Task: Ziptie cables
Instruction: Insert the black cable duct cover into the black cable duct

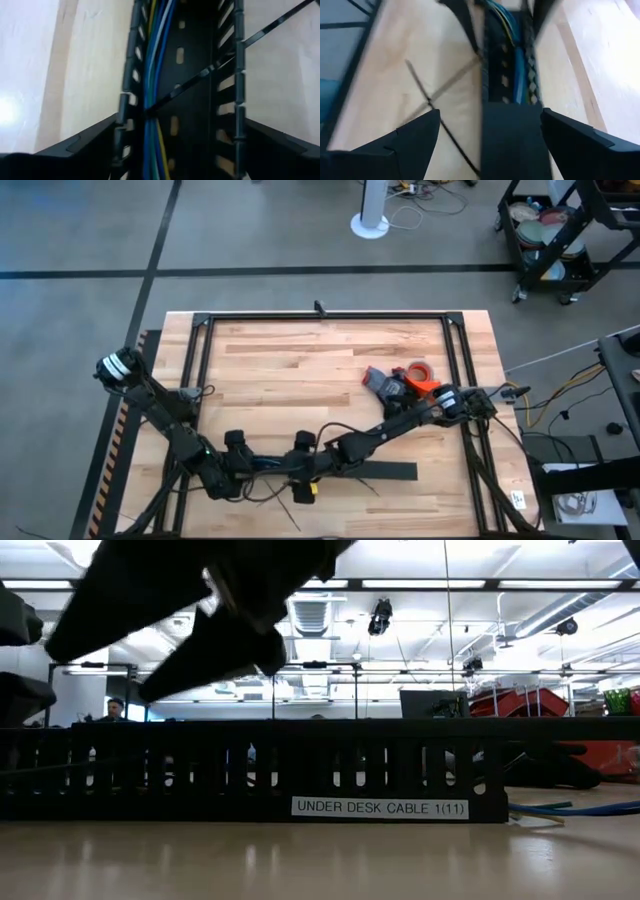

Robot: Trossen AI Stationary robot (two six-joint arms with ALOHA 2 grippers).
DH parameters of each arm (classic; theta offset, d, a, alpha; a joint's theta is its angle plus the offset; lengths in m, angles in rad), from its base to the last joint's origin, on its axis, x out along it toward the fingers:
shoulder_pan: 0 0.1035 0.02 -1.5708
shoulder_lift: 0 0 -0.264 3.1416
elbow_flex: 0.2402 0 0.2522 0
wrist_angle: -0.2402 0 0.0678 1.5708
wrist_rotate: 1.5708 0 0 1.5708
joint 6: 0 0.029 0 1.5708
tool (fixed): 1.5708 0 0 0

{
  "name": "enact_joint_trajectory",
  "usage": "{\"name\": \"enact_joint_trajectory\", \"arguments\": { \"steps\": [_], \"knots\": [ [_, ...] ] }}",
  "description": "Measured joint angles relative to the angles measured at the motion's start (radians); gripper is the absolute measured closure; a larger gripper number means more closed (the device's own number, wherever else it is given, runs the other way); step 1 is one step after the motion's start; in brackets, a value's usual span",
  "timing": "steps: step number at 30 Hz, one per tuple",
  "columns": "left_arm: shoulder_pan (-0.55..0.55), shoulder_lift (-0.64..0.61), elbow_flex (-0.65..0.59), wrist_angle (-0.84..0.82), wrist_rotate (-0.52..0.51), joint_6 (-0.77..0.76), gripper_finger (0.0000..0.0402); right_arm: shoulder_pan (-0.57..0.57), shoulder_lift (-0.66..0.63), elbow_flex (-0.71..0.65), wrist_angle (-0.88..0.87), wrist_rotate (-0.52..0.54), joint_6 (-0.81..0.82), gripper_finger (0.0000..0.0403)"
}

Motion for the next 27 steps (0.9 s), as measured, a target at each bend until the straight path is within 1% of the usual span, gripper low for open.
{"name": "enact_joint_trajectory", "arguments": {
  "steps": [4, 9, 12, 15, 19, 21, 24, 27],
  "knots": [
    [-0.003, 0.041, 0.0, 0.016, 0.01, -0.009, 0.0095, -0.019, 0.011, 0.0, -0.039, 0.007, 0.044, 0.0091],
    [-0.005, 0.054, 0.0, 0.025, 0.018, -0.024, 0.0153, -0.032, 0.02, 0.0, -0.045, 0.006, 0.034, 0.0116],
    [-0.006, 0.053, 0.0, 0.024, 0.019, -0.024, 0.0173, -0.031, 0.031, 0.0, -0.035, -0.009, 0.016, 0.0127],
    [-0.006, 0.055, -0.001, 0.024, 0.022, -0.027, 0.0175, -0.028, 0.034, 0.0, -0.031, -0.012, 0.007, 0.0132],
    [-0.006, 0.055, -0.003, 0.029, 0.025, -0.032, 0.0155, -0.029, 0.04, -0.001, -0.043, -0.012, -0.002, 0.0126],
    [-0.006, 0.055, -0.003, 0.03, 0.025, -0.032, 0.0153, -0.029, 0.039, -0.001, -0.038, -0.012, -0.012, 0.0119],
    [-0.008, 0.055, -0.004, 0.033, 0.026, -0.032, 0.0162, -0.031, 0.038, -0.001, -0.037, -0.012, -0.012, 0.0109],
    [-0.008, 0.055, -0.004, 0.034, 0.026, -0.032, 0.0173, -0.032, 0.038, -0.001, -0.037, -0.012, -0.01, 0.0113]
  ]
}}
